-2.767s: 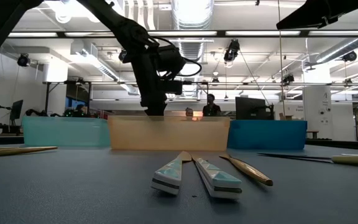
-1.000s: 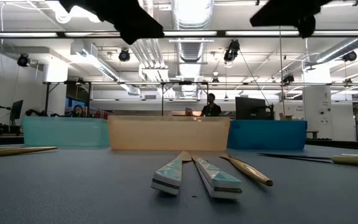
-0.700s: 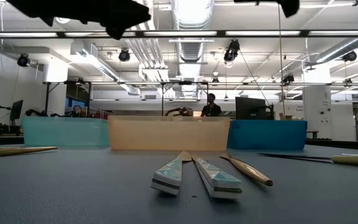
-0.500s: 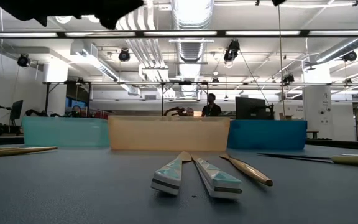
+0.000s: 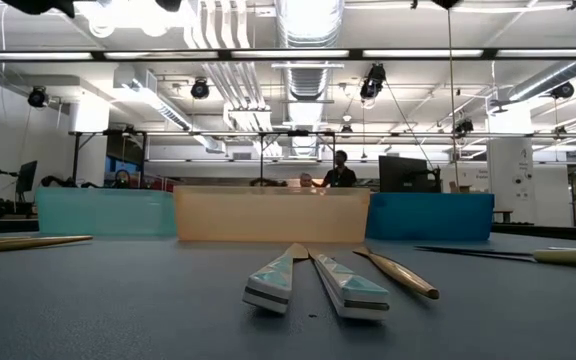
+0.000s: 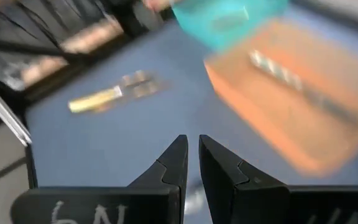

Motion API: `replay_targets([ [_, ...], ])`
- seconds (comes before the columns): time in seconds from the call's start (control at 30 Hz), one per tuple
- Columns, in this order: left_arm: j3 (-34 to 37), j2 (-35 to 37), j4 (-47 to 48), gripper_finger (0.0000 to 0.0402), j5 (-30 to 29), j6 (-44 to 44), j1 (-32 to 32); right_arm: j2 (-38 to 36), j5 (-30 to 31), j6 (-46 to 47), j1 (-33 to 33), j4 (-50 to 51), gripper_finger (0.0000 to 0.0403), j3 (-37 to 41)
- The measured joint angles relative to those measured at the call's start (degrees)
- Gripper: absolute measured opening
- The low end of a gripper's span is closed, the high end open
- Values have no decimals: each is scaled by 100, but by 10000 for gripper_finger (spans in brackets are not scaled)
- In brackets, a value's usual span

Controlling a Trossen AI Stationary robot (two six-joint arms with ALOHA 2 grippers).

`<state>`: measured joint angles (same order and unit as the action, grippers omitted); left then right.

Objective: Sort silverware by color (type)
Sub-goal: Put the yellow knife into the blue bin

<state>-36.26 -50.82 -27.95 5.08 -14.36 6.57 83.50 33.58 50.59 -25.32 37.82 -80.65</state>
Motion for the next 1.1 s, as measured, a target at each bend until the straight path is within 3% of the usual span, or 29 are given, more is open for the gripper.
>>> replay_targets([
  [0.17, 41, 3, 69, 116, -155, 261, 0, 73, -996, 1372, 194, 1291, 31, -52],
  [0.43, 49, 2, 71, 116, -162, 239, 2, 105, -2370, 2396, 585, 2168, 31, 390],
  [0.63, 40, 21, 88, 116, -463, 93, 7, 182, -3435, 2664, 819, 2248, 31, 984],
  [0.87, 42, 108, 295, 116, -668, 1, 7, 213, -4242, 2997, 800, 1973, 31, 1658],
  [1.1, 42, 113, 347, 116, -669, -44, 7, 213, -4415, 3193, 772, 1719, 31, 2205],
])
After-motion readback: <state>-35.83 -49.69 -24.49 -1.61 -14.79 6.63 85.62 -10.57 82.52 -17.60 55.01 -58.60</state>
